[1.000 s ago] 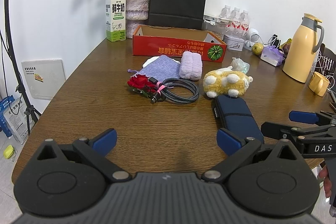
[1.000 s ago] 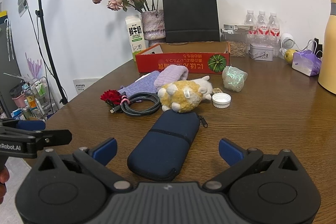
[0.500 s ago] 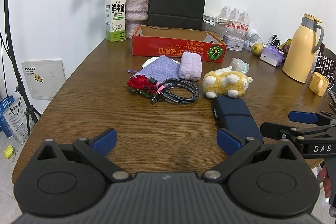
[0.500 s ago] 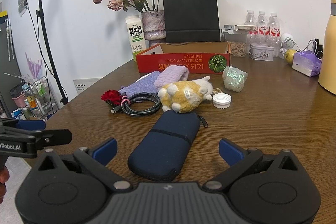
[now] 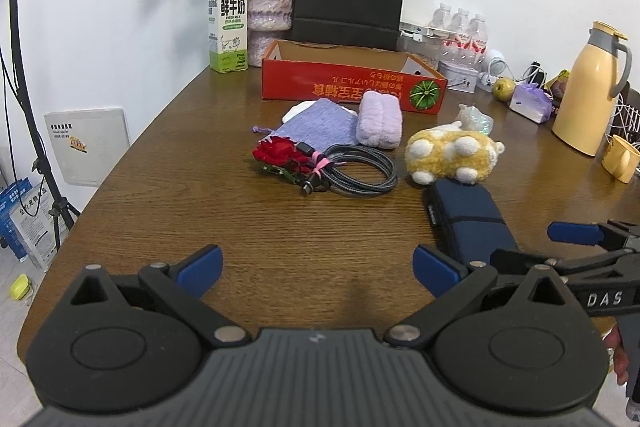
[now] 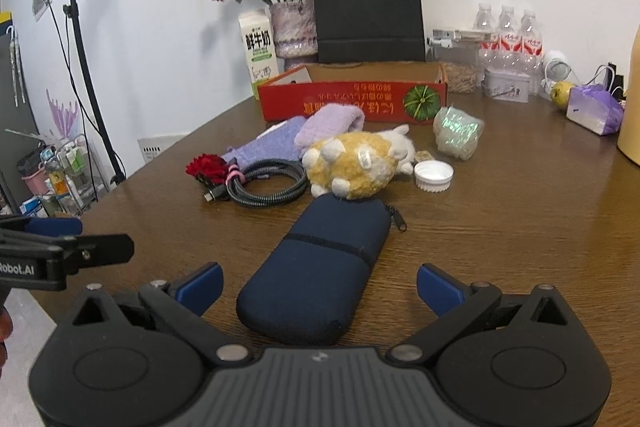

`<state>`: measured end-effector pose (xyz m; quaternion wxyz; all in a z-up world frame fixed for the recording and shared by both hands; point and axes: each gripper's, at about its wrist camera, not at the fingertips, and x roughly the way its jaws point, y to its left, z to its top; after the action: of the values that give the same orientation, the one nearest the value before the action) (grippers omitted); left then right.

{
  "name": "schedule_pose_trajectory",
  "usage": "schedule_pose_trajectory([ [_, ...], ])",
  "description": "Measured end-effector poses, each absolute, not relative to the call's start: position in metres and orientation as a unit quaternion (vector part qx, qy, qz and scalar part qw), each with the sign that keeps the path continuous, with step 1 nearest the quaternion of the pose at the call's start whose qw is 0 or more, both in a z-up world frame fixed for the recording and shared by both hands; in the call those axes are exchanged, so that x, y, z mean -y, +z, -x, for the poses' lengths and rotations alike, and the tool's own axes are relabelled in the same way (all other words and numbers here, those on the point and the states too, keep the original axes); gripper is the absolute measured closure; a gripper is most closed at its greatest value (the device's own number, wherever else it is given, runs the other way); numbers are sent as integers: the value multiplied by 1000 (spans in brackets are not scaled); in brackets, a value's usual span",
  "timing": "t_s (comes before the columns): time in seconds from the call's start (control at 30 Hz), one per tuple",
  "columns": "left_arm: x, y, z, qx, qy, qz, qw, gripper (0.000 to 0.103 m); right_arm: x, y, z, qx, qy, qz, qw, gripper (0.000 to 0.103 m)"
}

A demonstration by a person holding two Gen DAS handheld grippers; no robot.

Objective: Organize objects
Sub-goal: 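Move the right gripper onto the navy blue pouch and close it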

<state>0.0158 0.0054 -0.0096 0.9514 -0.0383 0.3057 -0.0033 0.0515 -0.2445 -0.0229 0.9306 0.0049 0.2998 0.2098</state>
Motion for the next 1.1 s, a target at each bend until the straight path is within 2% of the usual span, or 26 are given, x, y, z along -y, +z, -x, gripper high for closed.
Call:
schedule_pose_trajectory([
  [0.93,-27,-34,-75,-327,2,42,944,0,206,-50,-111,-335,185,26,924,0],
  [1.1,-24,-35,-85,-329,1,39,943,0,202,-50,-114,-331,189,53,923,12],
])
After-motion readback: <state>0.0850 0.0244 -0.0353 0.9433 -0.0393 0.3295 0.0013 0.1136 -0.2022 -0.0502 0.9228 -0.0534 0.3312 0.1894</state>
